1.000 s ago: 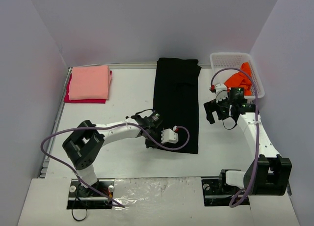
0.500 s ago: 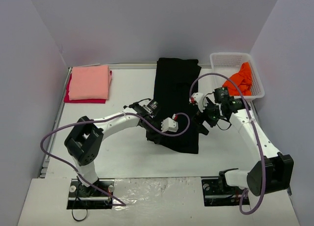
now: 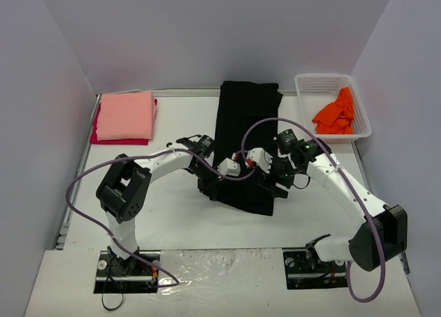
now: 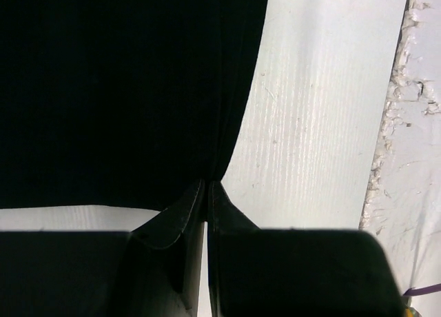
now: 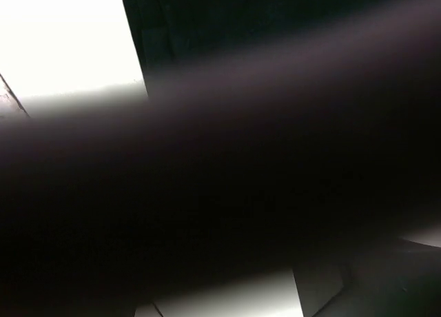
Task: Fold and stack the t-shirts
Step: Grab the bottom of the folded rectangular tshirt with both arms
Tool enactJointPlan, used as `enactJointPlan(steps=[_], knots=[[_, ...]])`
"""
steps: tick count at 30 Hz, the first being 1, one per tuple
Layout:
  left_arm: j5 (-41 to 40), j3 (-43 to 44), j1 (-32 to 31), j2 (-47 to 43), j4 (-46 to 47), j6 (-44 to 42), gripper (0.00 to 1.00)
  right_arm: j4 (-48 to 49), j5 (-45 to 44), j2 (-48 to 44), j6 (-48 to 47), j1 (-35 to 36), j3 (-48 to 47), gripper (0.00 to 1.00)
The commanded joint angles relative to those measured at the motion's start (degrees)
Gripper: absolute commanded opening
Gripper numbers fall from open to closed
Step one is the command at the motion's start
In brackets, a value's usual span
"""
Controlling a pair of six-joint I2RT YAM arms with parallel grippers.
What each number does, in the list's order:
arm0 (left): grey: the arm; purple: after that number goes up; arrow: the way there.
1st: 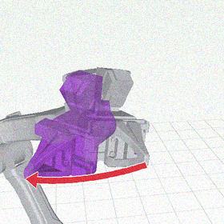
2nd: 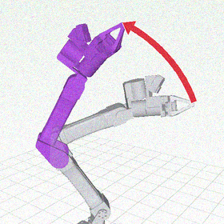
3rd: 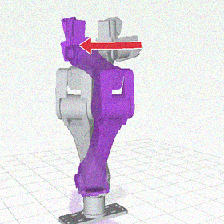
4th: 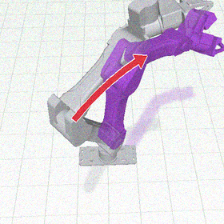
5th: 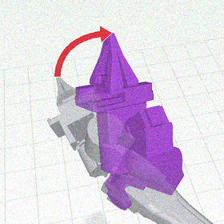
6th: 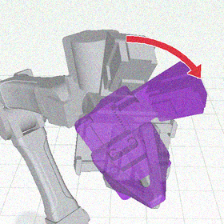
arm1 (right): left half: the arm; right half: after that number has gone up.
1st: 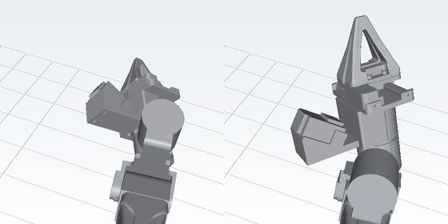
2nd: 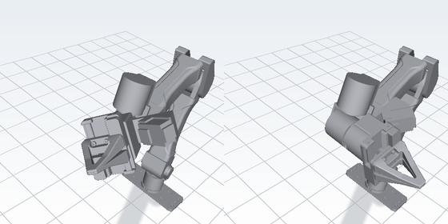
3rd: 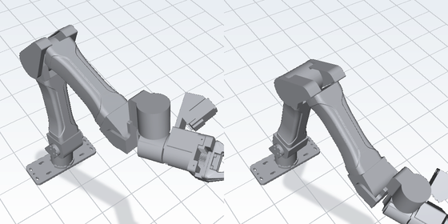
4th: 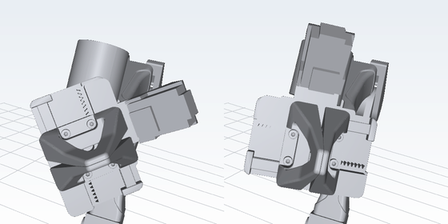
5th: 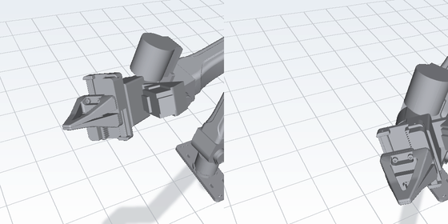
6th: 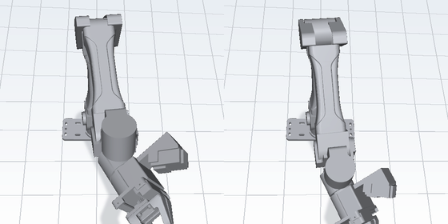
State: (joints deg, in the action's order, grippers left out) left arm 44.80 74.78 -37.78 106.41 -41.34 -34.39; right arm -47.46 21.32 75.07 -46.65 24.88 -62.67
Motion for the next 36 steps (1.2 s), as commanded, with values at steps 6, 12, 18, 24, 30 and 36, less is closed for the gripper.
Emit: enactJointPlan(steps=[6,12,18,24,30,36], knots=[[8.45,5.10,2.18,2.48,-4.70,-1.90,0.02,-3.34,-3.12,4.83,-2.65,1.57,3.87,0.70],[9.70,5.55,2.89,3.45,-4.27,-2.26,0.02,1.84,0.64,3.60,-0.11,-3.60,0.99,0.75],[9.08,5.64,2.97,4.51,-4.36,-2.26,0.02,5.18,7.86,1.23,1.65,-13.45,-3.15,0.77],[8.82,6.25,2.98,5.12,-4.80,-2.00,0.02,3.96,4.09,0.78,0.95,-13.29,-0.70,0.79],[13.46,10.20,4.20,7.93,-9.71,-4.10,0.02,-4.91,-0.49,-0.62,-3.09,-5.73,2.20,0.70],[17.61,14.34,5.35,12.33,-17.54,-8.85,0.02,-7.73,-0.67,-3.18,-3.18,-1.69,3.08,0.68]])
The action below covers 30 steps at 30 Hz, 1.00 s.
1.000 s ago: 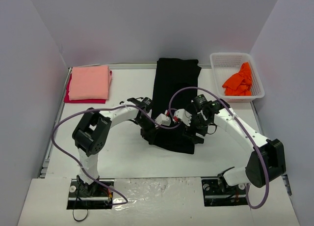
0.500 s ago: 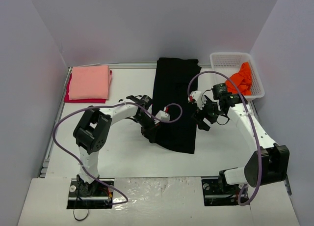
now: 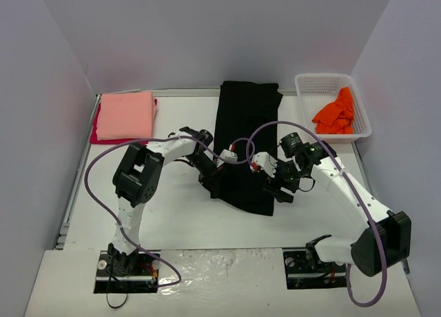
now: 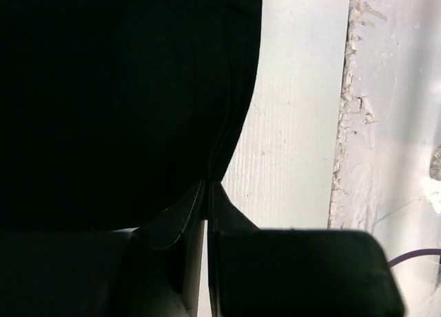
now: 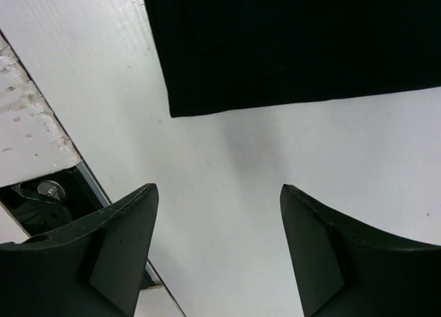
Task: Fold and stack the t-shirts
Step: Grab the bottom of the folded rectangular tshirt with both arms
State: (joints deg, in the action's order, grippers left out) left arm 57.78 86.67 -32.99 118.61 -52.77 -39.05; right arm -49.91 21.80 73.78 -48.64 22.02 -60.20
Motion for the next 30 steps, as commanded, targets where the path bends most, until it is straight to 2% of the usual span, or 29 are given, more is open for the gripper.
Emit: enactJointPlan(steps=[1,9,20,30], knots=[[4.80,2.53,0.47,0.13,-5.94,-4.11,0.02,-5.63,-0.89,-1.45,-1.37,1.44,0.79,0.67],[5.76,3.41,1.88,-0.04,-6.90,-4.46,0.02,-5.29,-0.80,4.35,-1.37,3.55,2.90,0.67],[6.12,4.29,2.58,0.13,-7.26,-4.81,0.02,-1.33,-5.81,12.78,5.57,16.20,3.51,0.69],[6.29,3.41,3.11,-0.83,-6.29,-4.28,0.02,4.64,-9.14,19.73,9.00,18.94,5.10,0.66]])
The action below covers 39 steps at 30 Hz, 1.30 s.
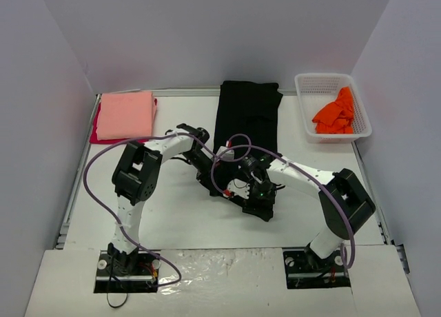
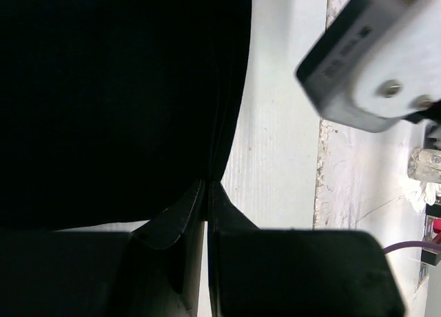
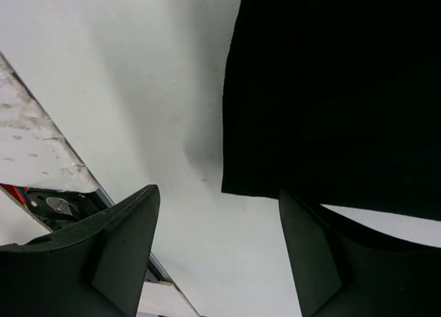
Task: Fold and stack the t-shirts
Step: Grab the bottom of the folded rectangular tshirt with both arms
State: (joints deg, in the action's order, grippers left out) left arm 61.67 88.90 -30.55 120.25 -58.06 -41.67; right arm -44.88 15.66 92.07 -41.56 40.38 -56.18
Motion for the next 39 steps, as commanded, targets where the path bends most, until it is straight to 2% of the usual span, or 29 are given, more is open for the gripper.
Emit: enactJointPlan(steps=[1,9,15,18,19,21,22,25,39], knots=[[2.49,1.10,0.66,-2.56,-1.00,-1.66,0.03,-0.12,-3.35,1.62,2.18,0.58,1.16,0.66],[3.46,0.75,1.28,-2.38,-0.74,-1.40,0.02,2.25,-6.34,3.46,4.90,1.81,2.04,0.63],[3.81,0.92,1.37,-2.21,-0.74,-1.31,0.02,4.28,-8.98,6.62,7.02,3.47,2.66,0.50],[3.63,0.66,1.37,-2.21,-0.82,-1.57,0.03,4.28,-9.68,8.03,7.72,3.92,2.66,0.41],[3.63,0.57,1.54,-2.38,-0.74,-1.57,0.02,4.36,-9.86,8.04,7.81,4.18,2.66,0.30],[3.63,0.31,1.80,-2.47,-0.82,-1.66,0.02,4.37,-10.21,7.42,7.99,4.18,2.57,0.21],[3.55,0.31,1.80,-2.47,-0.74,-1.75,0.02,4.37,-10.39,7.07,8.07,4.18,2.57,0.10],[3.20,0.31,1.98,-2.74,-0.82,-1.83,0.02,3.66,-11.35,5.31,8.86,4.18,2.13,0.00],[-2.60,-2.76,1.63,-9.49,-3.46,-4.64,0.02,-3.80,-9.95,-7.17,11.59,4.00,-3.05,0.00]])
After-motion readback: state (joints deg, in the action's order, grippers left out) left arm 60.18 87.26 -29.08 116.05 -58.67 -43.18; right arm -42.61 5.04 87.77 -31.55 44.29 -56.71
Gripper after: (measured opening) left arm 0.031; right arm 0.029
